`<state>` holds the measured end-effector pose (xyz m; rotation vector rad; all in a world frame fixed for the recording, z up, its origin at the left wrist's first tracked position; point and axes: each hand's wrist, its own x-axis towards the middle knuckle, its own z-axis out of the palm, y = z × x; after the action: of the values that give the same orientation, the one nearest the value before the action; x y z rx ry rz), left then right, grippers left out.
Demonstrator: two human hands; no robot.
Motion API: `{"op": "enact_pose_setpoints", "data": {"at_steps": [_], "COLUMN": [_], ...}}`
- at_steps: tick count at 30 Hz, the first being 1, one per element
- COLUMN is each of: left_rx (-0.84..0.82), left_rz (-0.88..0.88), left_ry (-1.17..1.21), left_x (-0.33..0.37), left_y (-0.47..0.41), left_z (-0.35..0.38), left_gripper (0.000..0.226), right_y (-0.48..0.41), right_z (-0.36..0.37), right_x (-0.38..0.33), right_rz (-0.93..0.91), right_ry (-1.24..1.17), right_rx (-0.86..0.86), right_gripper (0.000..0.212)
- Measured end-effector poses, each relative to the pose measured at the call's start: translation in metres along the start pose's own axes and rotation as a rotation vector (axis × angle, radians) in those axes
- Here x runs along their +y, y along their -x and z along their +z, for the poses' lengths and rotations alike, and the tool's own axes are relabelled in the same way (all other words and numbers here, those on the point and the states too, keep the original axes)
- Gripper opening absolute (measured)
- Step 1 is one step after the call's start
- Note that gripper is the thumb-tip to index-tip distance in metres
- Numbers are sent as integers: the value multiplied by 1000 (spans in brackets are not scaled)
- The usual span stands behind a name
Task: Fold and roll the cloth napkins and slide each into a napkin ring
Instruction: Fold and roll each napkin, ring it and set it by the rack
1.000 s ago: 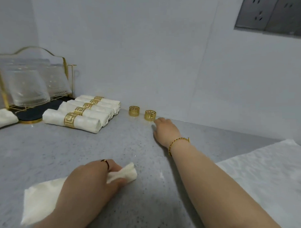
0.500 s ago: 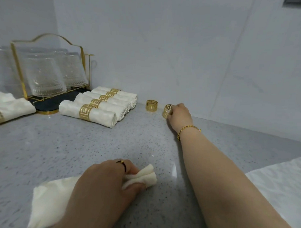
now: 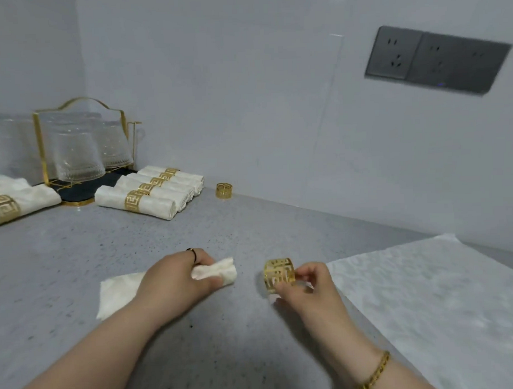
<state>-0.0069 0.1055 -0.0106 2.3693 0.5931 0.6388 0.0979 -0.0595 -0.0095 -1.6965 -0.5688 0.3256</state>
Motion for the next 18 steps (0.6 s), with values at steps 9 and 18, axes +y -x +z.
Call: {"op": "enact_pose_setpoints", "data": {"at_steps": [9,18], "left_rx": [67,-87], "left_rz": [34,9], "left_ry": [441,613], "left_x": [65,63], "left_y": [39,46], "left_z": [37,48], "left_gripper": [23,24], "right_y": [65,60], "right_z": [-29,-48], "right_x": [4,1], "right_rz": [36,-38], "right_ry": [-468,-327], "right_rx": [-39,-171], "right_gripper": [47,40]}}
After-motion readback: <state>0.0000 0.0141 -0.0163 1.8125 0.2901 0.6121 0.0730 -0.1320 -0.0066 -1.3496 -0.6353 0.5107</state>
